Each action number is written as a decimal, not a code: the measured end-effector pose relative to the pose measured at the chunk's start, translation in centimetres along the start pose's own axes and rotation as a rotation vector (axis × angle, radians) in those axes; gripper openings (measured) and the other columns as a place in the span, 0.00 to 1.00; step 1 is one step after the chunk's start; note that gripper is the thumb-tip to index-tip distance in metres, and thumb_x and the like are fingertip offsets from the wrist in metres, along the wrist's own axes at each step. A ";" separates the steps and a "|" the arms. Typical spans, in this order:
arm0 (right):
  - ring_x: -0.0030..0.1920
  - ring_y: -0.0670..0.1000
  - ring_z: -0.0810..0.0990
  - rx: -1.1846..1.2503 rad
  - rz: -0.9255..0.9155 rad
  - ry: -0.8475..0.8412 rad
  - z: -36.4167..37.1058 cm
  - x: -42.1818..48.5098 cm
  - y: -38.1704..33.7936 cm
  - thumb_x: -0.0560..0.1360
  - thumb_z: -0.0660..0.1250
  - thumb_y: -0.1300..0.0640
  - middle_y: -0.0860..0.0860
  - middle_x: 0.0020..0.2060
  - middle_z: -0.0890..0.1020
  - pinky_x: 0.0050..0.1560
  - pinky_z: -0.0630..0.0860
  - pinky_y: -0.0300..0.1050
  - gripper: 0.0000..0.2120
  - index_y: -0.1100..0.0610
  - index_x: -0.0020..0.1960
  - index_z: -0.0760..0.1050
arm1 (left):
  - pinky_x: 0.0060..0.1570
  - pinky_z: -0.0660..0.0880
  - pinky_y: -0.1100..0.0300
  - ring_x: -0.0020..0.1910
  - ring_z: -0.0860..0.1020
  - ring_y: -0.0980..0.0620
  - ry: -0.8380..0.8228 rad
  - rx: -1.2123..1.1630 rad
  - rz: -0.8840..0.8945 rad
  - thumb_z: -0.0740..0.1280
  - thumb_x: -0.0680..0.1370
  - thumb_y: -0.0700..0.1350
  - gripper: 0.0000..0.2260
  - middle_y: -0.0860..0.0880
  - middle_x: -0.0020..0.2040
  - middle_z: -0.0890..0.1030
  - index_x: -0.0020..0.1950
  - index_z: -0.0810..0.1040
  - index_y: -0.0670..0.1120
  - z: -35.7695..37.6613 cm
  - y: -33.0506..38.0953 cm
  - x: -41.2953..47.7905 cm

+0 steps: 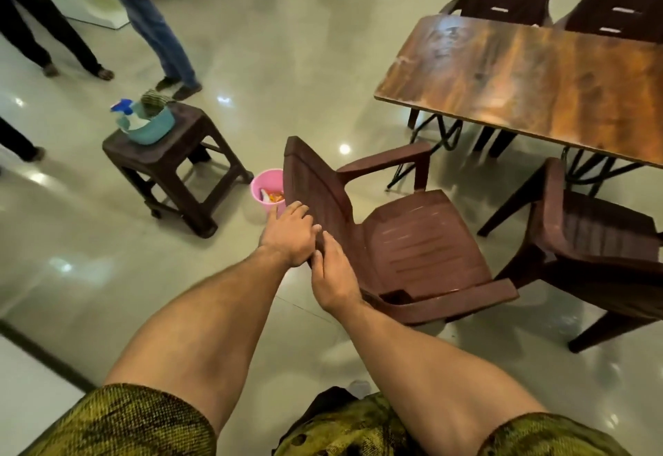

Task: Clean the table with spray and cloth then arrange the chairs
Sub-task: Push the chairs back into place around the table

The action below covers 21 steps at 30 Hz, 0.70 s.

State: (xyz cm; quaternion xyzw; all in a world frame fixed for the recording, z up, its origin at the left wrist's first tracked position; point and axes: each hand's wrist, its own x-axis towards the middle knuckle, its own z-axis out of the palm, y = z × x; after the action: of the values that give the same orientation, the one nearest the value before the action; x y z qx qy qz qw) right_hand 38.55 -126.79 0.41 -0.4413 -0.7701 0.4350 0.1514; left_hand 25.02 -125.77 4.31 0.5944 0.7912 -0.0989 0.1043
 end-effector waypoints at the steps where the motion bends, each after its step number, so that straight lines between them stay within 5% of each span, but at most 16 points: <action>1: 0.74 0.55 0.66 -0.029 -0.004 0.004 0.6 -0.1 0.0 0.84 0.52 0.50 0.54 0.75 0.67 0.74 0.64 0.52 0.24 0.56 0.79 0.59 | 0.78 0.52 0.42 0.81 0.54 0.49 -0.011 0.027 0.025 0.48 0.86 0.54 0.22 0.49 0.81 0.61 0.74 0.72 0.49 0.0 -0.4 -0.1; 7: 0.65 0.59 0.74 -0.392 -0.107 -0.110 -0.2 0.7 1.0 0.83 0.50 0.43 0.54 0.72 0.70 0.59 0.73 0.55 0.28 0.57 0.79 0.57 | 0.77 0.53 0.41 0.80 0.56 0.47 0.011 0.164 0.067 0.50 0.86 0.53 0.20 0.49 0.79 0.64 0.74 0.71 0.50 0.0 -0.4 -0.1; 21: 0.63 0.57 0.76 -0.550 -0.200 -0.208 -4.4 1.6 2.2 0.82 0.54 0.41 0.51 0.72 0.70 0.54 0.77 0.57 0.29 0.56 0.77 0.57 | 0.76 0.56 0.43 0.70 0.67 0.49 0.129 0.129 0.079 0.48 0.84 0.54 0.20 0.51 0.66 0.76 0.62 0.78 0.51 0.0 1.3 0.4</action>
State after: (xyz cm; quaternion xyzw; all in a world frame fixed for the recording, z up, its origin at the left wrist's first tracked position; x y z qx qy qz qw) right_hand 41.56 -122.61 0.94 -0.3410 -0.9099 0.2360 -0.0110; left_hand 26.13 -125.10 4.17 0.6356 0.7643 -0.1070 0.0183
